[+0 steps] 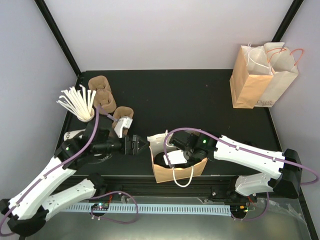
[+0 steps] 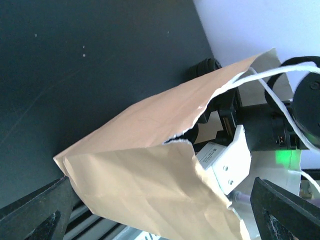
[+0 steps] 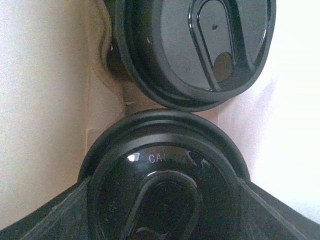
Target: Pack the takeout coffee
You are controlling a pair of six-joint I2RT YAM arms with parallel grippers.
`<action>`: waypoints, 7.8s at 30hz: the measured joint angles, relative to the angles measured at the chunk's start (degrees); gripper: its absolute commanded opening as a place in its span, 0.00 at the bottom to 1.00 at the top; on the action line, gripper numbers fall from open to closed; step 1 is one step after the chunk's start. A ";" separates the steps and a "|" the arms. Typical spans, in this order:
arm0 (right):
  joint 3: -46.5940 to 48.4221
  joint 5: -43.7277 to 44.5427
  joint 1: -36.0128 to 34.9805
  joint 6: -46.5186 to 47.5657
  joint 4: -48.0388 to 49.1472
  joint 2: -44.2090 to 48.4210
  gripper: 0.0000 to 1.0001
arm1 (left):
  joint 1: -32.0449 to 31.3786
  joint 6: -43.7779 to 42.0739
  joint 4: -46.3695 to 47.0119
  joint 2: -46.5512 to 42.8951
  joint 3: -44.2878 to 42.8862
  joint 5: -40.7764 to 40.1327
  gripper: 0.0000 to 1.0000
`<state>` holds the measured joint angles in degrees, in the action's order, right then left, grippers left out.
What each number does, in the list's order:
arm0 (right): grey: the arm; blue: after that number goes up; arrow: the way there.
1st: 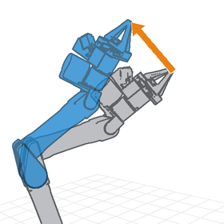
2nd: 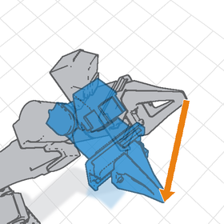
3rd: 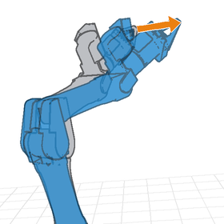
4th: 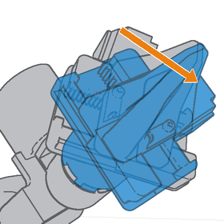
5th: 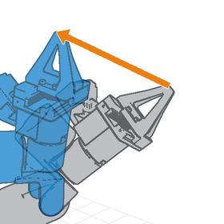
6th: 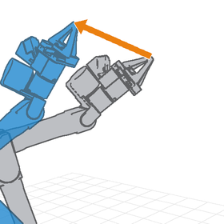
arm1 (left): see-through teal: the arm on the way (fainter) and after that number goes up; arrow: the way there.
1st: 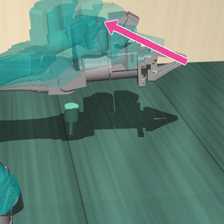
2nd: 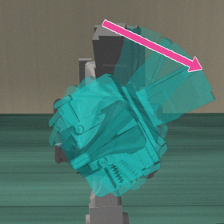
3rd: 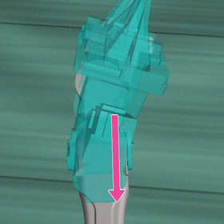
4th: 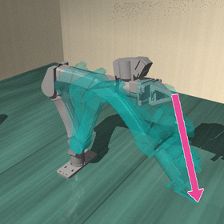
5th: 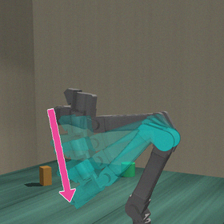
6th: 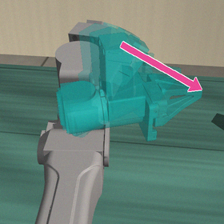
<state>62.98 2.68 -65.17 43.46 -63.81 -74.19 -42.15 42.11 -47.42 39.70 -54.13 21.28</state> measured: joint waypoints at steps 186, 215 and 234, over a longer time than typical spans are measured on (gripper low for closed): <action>9.99 20.92 1.62 -43.82 1.01 1.77 0.20 | -6.91 -38.49 6.49 49.13 -37.29 -10.56 0.01; 1.57 19.21 16.26 -31.78 11.02 9.03 0.19 | -3.32 -34.80 11.50 47.17 -34.36 -11.13 0.02; 0.11 14.23 21.03 -31.58 21.27 1.49 0.17 | 1.46 -36.15 13.92 44.76 -23.82 -8.09 0.02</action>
<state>63.09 16.91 -44.14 11.88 -42.54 -72.71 -40.69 5.96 -33.50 84.47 -77.95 13.19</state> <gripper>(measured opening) 0.733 0.021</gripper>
